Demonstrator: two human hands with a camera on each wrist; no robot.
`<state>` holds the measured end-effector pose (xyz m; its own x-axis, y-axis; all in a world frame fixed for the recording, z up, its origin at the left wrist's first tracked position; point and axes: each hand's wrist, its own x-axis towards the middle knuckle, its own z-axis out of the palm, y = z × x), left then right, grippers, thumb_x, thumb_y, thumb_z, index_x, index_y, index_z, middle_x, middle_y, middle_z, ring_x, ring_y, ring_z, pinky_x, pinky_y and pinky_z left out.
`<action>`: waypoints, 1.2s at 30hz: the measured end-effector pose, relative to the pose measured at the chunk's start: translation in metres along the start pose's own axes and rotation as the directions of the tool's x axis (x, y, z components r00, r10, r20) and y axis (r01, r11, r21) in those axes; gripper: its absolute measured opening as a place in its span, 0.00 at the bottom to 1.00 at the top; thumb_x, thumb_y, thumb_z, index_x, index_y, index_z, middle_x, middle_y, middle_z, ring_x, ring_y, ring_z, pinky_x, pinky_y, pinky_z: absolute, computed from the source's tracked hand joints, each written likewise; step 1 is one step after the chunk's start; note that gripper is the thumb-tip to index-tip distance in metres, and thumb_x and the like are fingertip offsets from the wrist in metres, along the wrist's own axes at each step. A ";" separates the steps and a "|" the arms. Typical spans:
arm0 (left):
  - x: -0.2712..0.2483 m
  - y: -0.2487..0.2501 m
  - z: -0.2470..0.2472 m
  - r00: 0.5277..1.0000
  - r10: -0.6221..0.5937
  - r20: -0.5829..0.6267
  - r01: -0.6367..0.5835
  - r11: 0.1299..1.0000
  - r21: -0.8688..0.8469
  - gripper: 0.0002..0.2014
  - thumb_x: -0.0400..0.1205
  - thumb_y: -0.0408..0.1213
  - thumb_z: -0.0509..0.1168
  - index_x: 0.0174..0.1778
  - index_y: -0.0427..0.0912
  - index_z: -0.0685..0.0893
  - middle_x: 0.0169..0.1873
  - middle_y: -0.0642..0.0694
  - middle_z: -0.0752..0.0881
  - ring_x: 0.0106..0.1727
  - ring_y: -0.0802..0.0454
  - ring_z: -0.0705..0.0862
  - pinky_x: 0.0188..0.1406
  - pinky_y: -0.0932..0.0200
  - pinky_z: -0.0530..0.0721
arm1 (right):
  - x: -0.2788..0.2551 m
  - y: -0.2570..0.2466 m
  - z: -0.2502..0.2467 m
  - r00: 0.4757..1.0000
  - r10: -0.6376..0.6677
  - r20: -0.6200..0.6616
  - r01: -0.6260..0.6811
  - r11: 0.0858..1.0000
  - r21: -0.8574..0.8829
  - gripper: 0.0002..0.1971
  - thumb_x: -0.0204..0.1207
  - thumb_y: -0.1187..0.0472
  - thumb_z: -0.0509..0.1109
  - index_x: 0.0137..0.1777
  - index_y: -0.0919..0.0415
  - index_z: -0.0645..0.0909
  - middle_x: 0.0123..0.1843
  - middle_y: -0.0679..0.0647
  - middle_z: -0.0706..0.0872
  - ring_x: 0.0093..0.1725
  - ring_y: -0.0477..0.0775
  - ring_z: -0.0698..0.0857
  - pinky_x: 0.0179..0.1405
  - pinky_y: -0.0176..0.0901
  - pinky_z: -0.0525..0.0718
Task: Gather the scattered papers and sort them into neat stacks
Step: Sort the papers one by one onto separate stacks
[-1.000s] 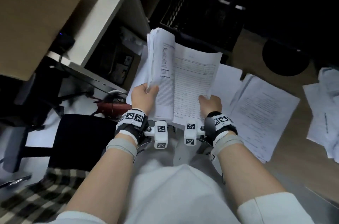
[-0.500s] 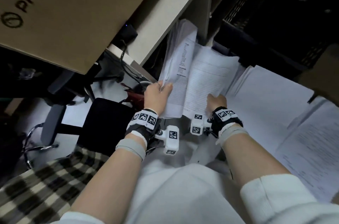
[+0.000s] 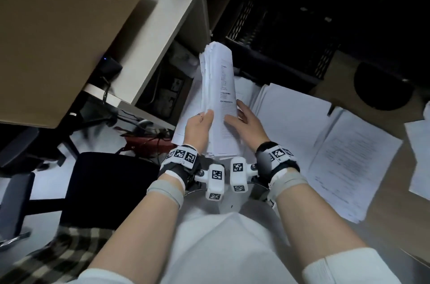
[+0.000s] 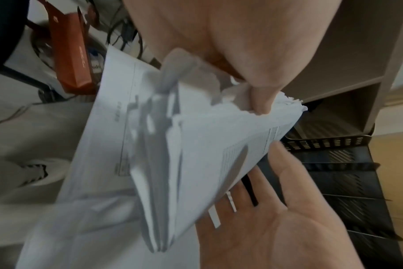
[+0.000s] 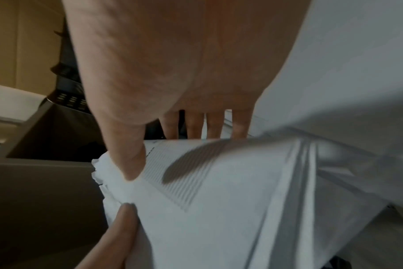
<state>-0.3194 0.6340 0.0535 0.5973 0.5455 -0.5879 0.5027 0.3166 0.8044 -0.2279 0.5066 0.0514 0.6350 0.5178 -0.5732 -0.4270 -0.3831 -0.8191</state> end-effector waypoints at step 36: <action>-0.061 -0.027 0.139 0.989 0.086 -0.123 -0.062 0.980 0.189 0.15 0.80 0.38 0.67 0.28 0.43 0.73 0.22 0.50 0.71 0.31 0.50 0.68 0.34 0.54 0.69 | -0.090 0.078 -0.174 0.756 0.218 -0.616 -0.330 0.941 -0.071 0.14 0.82 0.62 0.60 0.34 0.62 0.74 0.39 0.54 0.80 0.44 0.57 0.78 0.43 0.43 0.71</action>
<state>-0.2825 0.4845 0.0557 0.5566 0.6622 -0.5017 0.5741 0.1300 0.8084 -0.2064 0.2972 0.0432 0.7840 -0.1635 -0.5988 -0.5655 -0.5859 -0.5804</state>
